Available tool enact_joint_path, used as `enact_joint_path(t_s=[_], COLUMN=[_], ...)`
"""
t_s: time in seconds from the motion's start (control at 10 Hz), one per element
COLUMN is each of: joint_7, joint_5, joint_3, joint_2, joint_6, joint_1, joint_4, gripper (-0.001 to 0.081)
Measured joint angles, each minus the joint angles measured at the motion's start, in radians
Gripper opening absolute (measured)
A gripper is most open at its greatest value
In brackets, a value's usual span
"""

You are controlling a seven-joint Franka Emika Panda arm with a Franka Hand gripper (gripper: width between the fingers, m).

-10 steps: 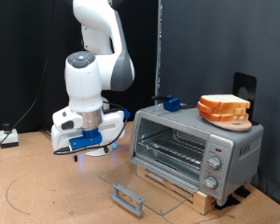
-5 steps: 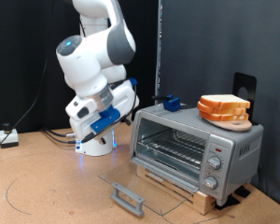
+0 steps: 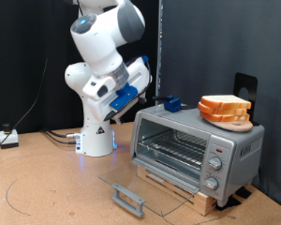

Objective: Make a piece of toast with the oven

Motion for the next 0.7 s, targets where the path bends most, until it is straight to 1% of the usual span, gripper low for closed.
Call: enact_joint_path(t_s=[0.1,0.2,0.3,0.4,0.6,0.7], joint_7=[0.027,0.025,-0.044,-0.147,-0.343,-0.435], joint_5=[-0.002,-0.002,0.029,0.064,0.079,0.073], joint_3=[0.013,0.012,0.013,0.013,0.017,0.024], joint_2=[-0.022,-0.019,-0.019,-0.026,-0.049,-0.065], joint_6=[0.0,0.0,-0.012,-0.053,-0.139,-0.167], joint_1=[0.001,0.0,0.008,0.027,0.071,0.093], joint_4=[-0.006,-0.006,-0.003,0.008,0.032,0.04], gripper=[0.0807,0.0807,0.0807,0.0807,0.0807,0.0807])
